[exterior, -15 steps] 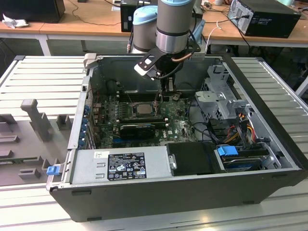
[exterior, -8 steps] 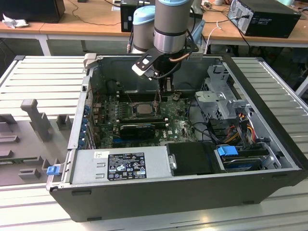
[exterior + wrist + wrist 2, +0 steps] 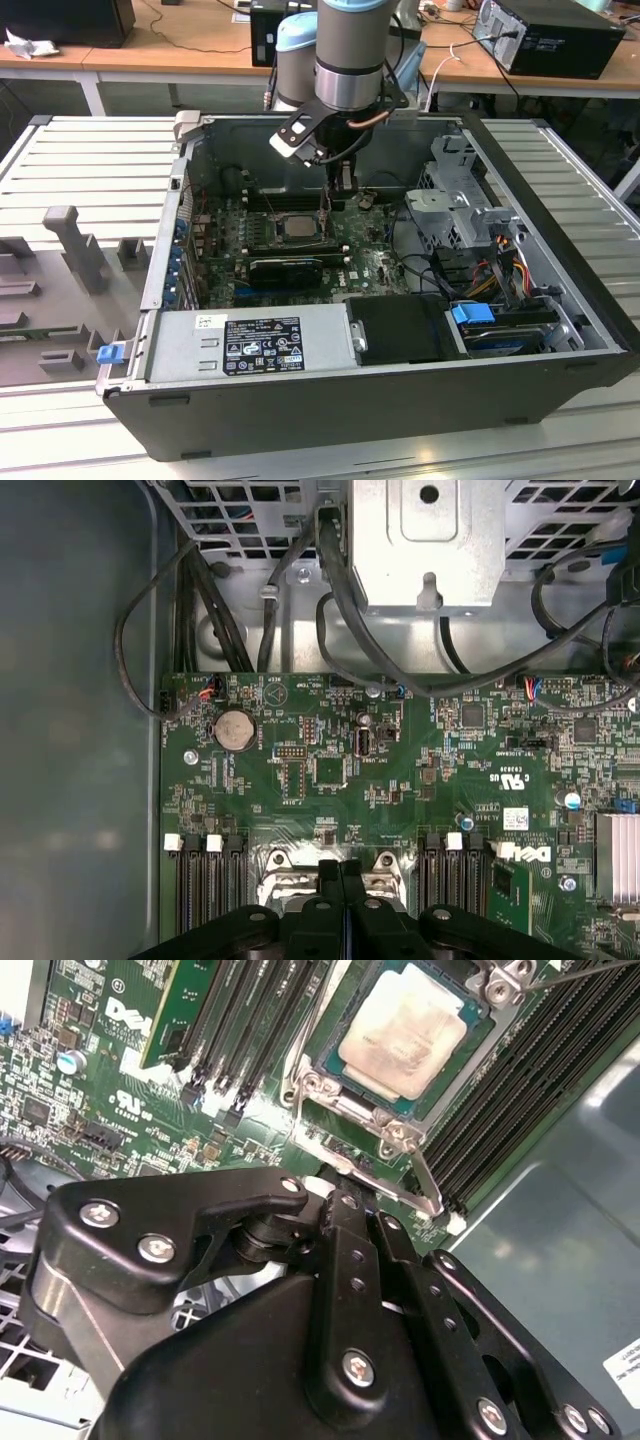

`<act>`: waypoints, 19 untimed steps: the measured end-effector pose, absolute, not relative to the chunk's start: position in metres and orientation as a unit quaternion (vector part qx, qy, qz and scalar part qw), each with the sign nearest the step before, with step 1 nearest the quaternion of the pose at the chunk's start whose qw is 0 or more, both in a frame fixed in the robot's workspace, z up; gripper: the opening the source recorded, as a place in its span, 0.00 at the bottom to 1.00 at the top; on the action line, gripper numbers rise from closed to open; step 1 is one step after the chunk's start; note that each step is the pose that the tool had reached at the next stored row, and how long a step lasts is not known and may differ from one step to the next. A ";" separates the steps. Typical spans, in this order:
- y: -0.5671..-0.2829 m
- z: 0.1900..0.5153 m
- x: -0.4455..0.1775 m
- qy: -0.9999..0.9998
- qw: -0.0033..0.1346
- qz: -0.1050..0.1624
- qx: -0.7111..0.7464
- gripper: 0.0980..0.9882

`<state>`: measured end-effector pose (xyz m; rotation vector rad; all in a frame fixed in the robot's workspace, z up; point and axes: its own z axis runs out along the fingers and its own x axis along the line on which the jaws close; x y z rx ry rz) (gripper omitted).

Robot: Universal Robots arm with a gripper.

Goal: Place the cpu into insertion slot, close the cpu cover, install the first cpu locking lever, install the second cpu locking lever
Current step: 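Close the cpu cover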

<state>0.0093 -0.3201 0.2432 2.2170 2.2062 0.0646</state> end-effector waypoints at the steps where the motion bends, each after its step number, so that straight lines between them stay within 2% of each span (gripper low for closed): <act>1: -0.320 0.243 0.009 0.705 0.007 0.021 0.709 0.01; 19: -0.320 0.235 -0.010 0.705 0.007 0.021 0.709 0.01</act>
